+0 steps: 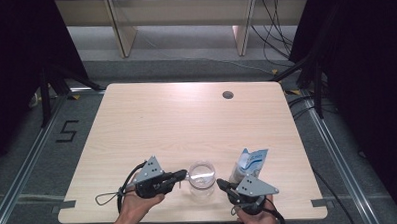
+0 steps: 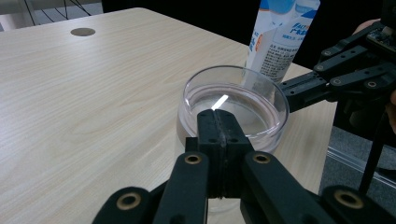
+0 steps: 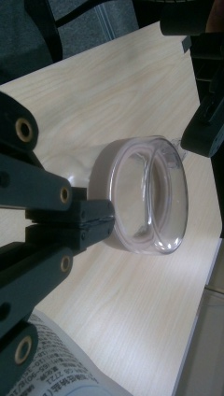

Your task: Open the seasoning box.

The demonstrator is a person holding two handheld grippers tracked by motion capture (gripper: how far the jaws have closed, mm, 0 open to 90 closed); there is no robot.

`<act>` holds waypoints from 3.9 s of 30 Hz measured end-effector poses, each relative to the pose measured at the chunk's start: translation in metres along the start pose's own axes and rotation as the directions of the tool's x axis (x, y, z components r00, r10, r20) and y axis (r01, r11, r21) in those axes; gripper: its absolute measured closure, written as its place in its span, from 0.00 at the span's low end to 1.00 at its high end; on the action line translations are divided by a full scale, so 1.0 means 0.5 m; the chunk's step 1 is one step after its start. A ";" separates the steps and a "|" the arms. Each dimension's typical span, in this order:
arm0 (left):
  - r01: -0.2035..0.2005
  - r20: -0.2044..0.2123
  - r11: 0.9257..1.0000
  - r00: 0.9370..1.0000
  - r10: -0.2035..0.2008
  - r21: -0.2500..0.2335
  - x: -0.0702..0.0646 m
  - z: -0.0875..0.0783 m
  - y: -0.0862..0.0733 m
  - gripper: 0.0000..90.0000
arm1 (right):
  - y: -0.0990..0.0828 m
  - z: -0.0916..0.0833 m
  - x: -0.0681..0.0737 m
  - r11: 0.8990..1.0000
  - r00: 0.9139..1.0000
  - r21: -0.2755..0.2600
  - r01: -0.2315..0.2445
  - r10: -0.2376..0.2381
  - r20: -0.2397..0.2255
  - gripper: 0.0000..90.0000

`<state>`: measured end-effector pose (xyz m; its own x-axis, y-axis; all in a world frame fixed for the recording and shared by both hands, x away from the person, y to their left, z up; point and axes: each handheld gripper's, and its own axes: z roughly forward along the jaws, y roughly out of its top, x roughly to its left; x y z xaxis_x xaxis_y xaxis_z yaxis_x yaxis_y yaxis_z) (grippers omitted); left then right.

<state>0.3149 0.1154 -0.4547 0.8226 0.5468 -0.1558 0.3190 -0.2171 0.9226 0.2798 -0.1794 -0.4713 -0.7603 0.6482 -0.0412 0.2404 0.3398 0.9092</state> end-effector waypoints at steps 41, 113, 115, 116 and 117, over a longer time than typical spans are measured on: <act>-0.032 -0.047 0.998 0.998 0.034 0.048 -0.002 -0.038 -0.008 0.44 | 0.044 0.003 0.018 0.999 1.000 -0.049 0.000 0.000 -0.005 1.00; 0.093 -0.083 0.985 0.993 -0.082 0.142 0.033 -0.092 -0.135 0.17 | -0.068 -0.162 -0.032 0.995 0.999 -0.097 -0.035 0.038 0.027 0.40; 0.094 -0.081 0.986 0.993 -0.083 0.140 0.033 -0.091 -0.136 0.17 | -0.081 -0.169 -0.050 0.993 0.997 -0.108 -0.049 0.055 0.058 0.36; 0.094 -0.081 0.986 0.993 -0.083 0.140 0.033 -0.091 -0.136 0.17 | -0.081 -0.169 -0.050 0.993 0.997 -0.108 -0.049 0.055 0.058 0.36; 0.091 -0.084 0.985 0.993 -0.080 0.148 0.034 -0.091 -0.136 0.17 | -0.084 -0.171 -0.055 0.994 0.997 -0.099 -0.055 0.059 0.043 0.35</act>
<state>0.2857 0.1765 -0.5040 0.7524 0.6281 -0.1985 0.4590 -0.2836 0.8420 0.2390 -0.2696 -0.4730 -0.7180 0.6960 -0.0054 0.2205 0.2347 0.9467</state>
